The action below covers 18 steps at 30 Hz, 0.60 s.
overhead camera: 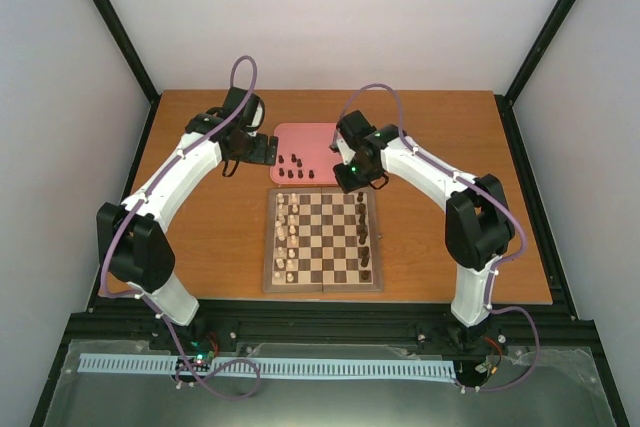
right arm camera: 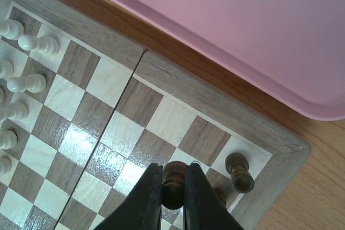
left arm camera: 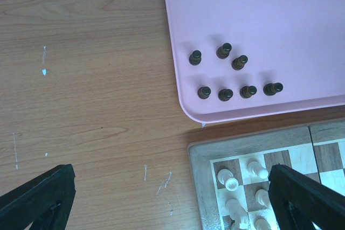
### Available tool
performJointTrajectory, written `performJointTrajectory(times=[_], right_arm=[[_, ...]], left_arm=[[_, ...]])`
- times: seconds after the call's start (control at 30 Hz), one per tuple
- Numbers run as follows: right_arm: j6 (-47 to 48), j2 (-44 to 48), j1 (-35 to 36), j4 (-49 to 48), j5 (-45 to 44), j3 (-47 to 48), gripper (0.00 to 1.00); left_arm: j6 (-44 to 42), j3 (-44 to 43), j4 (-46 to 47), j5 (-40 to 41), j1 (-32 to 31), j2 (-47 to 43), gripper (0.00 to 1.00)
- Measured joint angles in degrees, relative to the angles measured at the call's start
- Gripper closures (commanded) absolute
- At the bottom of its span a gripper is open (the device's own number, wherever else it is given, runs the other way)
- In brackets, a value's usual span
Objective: Set up the chess pieces on the board
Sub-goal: Place the chess piece on the chessboard.
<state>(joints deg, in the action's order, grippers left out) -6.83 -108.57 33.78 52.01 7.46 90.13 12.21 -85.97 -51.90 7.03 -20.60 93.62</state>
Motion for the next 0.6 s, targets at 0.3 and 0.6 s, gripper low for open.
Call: performJointTrajectory(times=[0.3,0.6], right_arm=[[0.39,-0.33,0.00,-2.93,0.50,-3.96,0.97],[0.39,-0.68,0.00,-6.32,-1.05,-5.95,0.97]], left_arm=[[0.00,-0.02,0.02,0.00,0.00,0.00,0.00],[-0.02,0.00,0.00,-0.02,0.00,0.00,0.00]])
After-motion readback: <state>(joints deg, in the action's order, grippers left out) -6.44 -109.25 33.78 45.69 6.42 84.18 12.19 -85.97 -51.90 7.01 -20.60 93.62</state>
